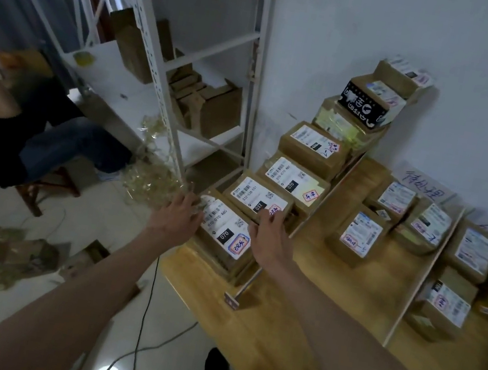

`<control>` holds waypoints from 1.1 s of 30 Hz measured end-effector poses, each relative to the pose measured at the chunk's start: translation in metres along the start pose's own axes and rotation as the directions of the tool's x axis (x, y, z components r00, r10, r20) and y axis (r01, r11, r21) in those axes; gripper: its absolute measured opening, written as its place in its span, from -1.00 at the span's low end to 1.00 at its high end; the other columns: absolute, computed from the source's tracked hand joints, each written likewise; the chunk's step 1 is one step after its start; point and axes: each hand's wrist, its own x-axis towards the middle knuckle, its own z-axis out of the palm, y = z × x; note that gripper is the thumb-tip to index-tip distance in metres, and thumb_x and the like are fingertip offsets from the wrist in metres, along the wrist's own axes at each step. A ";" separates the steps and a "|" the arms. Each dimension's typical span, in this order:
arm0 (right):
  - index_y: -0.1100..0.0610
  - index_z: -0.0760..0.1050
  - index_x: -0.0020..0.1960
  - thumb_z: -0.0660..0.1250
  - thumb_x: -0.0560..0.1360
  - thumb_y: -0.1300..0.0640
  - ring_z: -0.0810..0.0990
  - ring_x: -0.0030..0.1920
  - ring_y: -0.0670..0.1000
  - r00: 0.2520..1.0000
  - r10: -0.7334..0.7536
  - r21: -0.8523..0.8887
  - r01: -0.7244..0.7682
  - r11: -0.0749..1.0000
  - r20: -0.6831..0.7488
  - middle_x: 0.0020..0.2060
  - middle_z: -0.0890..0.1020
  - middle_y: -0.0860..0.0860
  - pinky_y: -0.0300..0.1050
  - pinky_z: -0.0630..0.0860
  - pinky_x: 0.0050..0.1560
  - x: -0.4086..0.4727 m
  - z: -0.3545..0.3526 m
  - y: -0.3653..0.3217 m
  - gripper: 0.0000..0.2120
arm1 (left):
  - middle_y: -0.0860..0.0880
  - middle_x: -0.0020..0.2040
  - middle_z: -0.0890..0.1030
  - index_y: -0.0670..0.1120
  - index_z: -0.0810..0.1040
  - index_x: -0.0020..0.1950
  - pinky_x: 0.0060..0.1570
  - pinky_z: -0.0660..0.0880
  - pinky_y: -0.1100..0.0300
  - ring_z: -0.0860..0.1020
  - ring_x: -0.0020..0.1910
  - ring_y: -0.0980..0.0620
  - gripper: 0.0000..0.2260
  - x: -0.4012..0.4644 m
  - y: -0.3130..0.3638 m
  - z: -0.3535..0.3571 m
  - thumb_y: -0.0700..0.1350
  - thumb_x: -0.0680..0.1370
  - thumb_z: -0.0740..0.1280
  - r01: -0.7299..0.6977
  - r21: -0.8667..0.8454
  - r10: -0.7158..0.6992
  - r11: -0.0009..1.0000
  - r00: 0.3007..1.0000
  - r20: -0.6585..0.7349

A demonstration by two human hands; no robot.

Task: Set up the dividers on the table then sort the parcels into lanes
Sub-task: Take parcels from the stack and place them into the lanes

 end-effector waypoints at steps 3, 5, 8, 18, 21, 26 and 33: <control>0.12 0.29 0.29 0.07 0.67 0.00 0.58 0.03 0.10 0.999 0.013 0.040 -0.015 0.999 0.032 0.29 0.32 0.14 -0.13 0.40 -0.18 0.003 0.005 0.003 -0.73 | -0.15 0.43 0.34 -0.01 0.15 0.52 0.22 0.44 -0.13 0.46 0.29 -0.27 -0.50 0.006 -0.002 0.011 0.18 0.64 0.09 0.015 -0.072 -0.013 0.997 1.000 0.022; 0.13 0.31 0.27 0.09 0.67 0.02 0.58 0.03 0.09 0.999 0.016 0.088 -0.020 0.996 0.045 0.28 0.33 0.12 -0.15 0.44 -0.16 0.005 0.007 0.002 -0.75 | -0.20 0.39 0.38 -0.04 0.18 0.48 0.20 0.45 -0.14 0.48 0.25 -0.30 -0.50 0.008 -0.004 0.017 0.18 0.63 0.12 0.020 -0.135 -0.019 0.991 1.000 0.010; 0.15 0.37 0.20 0.13 0.67 0.06 0.55 0.08 0.08 0.997 0.041 0.158 -0.051 0.986 0.068 0.25 0.35 0.12 -0.13 0.49 -0.09 0.009 0.006 0.003 -0.80 | -0.22 0.35 0.39 -0.05 0.21 0.44 0.21 0.43 -0.14 0.48 0.23 -0.30 -0.54 0.011 -0.006 0.019 0.15 0.62 0.15 0.019 -0.168 -0.018 0.986 1.000 0.008; 0.22 0.61 0.13 0.26 0.62 -0.01 0.61 -0.11 -0.04 0.986 0.091 0.412 -0.142 0.900 0.142 0.06 0.66 0.07 -0.33 0.47 -0.25 -0.006 -0.013 -0.012 -0.68 | -0.15 0.38 0.33 0.04 0.22 0.51 0.30 0.39 -0.11 0.36 0.35 -0.21 -0.50 0.019 -0.015 -0.017 0.21 0.62 0.13 -0.135 -0.145 0.124 0.980 0.989 -0.085; 0.20 0.61 0.05 0.25 0.60 -0.13 0.53 -0.38 -0.15 0.953 0.153 0.482 -0.266 0.835 0.260 -0.28 0.60 -0.08 -0.39 0.38 -0.49 -0.021 -0.022 -0.028 -0.60 | -0.14 0.35 0.33 0.05 0.24 0.51 0.32 0.36 -0.12 0.32 0.36 -0.20 -0.49 0.019 -0.017 -0.034 0.21 0.61 0.15 -0.211 -0.121 0.196 0.970 0.973 -0.123; 0.19 0.59 0.15 0.25 0.56 -0.22 0.62 -0.10 -0.06 0.941 0.184 0.576 -0.320 0.752 0.283 -0.01 0.67 0.02 -0.25 0.50 -0.20 -0.038 -0.028 -0.053 -0.52 | -0.15 0.32 0.37 0.06 0.29 0.50 0.38 0.28 -0.11 0.28 0.36 -0.20 -0.53 0.022 -0.017 -0.069 0.14 0.61 0.20 -0.337 -0.156 0.313 0.929 0.936 -0.160; 0.15 0.38 0.34 0.27 0.59 -0.11 0.50 0.32 0.12 0.922 0.257 0.763 -0.384 0.520 0.289 0.31 0.53 0.07 0.07 0.63 0.05 -0.061 -0.047 -0.079 -0.55 | -0.09 0.40 0.34 0.02 0.29 0.49 0.29 0.45 -0.14 0.45 0.30 -0.15 -0.51 0.025 -0.001 -0.097 0.14 0.60 0.25 -0.440 -0.274 0.414 0.855 0.898 -0.150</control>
